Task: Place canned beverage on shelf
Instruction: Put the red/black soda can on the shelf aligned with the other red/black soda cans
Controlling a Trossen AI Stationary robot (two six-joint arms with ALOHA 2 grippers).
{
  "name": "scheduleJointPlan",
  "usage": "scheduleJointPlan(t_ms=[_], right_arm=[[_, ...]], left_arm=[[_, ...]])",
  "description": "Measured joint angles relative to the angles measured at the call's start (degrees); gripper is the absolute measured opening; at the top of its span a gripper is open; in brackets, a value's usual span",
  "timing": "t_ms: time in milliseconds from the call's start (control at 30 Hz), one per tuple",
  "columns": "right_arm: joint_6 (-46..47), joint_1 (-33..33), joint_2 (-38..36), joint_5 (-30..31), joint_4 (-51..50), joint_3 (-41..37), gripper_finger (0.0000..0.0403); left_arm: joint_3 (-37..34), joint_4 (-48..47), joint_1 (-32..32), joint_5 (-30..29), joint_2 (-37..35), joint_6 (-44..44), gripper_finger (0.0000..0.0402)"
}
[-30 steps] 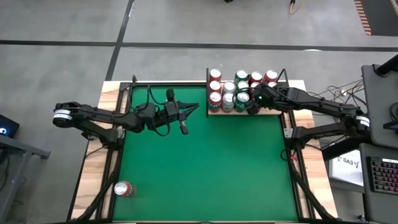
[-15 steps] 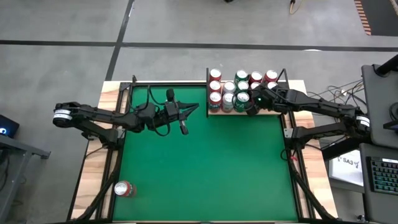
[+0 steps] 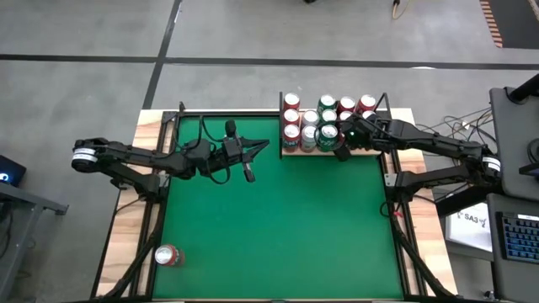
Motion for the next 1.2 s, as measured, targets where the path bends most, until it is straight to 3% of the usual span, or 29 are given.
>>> scheduleJointPlan(t_ms=[400,533,667,767,1200], right_arm=[[-0.59,0.00,-2.11,1.14,-1.25,0.49,0.0009],[0.86,0.00,-2.29,-2.26,-6.62,3.76,0.0009],[1.44,-0.04,-2.19,-10.71,-11.25,6.38,0.0009],[1.64,0.00,-2.09,-13.45,-13.03,6.09,0.0009],[0.70,-0.17,0.95,-3.47,-12.25,2.69,0.0009]], left_arm=[[0.00,0.00,0.00,-0.02,0.00,0.45,0.0000],[0.00,0.00,0.00,-0.01,0.00,1.26,0.0000],[0.00,0.00,0.00,-0.01,0.00,1.30,0.0000],[0.00,0.02,0.00,0.00,0.00,1.55,0.0000],[-0.02,0.02,-0.01,0.00,0.00,1.90,0.0000]])
